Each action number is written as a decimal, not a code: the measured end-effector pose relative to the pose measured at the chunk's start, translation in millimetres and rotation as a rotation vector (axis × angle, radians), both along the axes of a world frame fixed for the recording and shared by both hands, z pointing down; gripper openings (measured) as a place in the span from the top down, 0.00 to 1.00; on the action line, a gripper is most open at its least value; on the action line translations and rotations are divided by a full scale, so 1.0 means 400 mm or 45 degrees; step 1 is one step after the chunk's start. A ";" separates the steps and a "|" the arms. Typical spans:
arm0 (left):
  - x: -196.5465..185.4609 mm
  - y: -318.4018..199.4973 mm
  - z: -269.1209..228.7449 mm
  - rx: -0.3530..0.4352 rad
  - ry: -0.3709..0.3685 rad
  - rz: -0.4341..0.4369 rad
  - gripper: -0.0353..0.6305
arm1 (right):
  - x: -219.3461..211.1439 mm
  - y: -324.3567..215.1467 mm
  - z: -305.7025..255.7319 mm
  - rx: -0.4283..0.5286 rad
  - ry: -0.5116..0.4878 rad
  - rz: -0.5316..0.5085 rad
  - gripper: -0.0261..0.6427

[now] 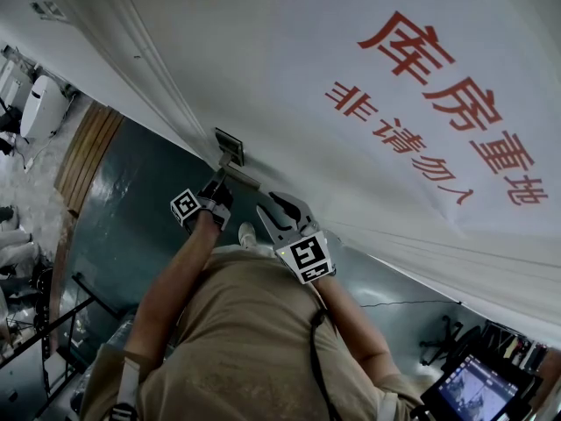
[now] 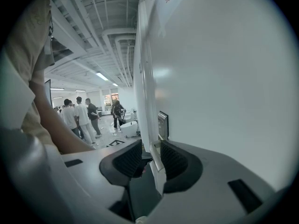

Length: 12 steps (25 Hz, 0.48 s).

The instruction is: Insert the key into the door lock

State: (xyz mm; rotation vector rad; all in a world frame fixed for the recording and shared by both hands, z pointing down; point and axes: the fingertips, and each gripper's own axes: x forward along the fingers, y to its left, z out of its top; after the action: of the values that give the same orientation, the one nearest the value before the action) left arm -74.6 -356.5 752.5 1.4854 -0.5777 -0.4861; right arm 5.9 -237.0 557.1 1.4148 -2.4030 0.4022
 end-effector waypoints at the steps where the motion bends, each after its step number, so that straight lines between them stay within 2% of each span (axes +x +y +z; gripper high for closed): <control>1: 0.000 0.000 0.000 -0.008 0.012 -0.006 0.90 | -0.001 0.001 0.001 -0.002 0.000 -0.001 0.76; 5: 0.004 0.004 0.003 -0.053 0.098 -0.054 0.90 | -0.001 0.004 0.006 -0.011 0.001 0.001 0.76; 9: 0.004 0.002 0.002 -0.062 0.103 -0.053 0.90 | 0.001 0.003 0.006 -0.012 0.005 0.000 0.76; 12: 0.005 0.003 0.002 -0.098 0.150 -0.075 0.90 | 0.008 -0.002 0.005 -0.010 0.008 0.007 0.76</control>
State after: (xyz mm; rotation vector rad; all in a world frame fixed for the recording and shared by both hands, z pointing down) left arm -72.6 -355.4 753.1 1.3602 -0.5423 -0.5871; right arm 9.1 -237.9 559.0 1.4174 -2.3903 0.4074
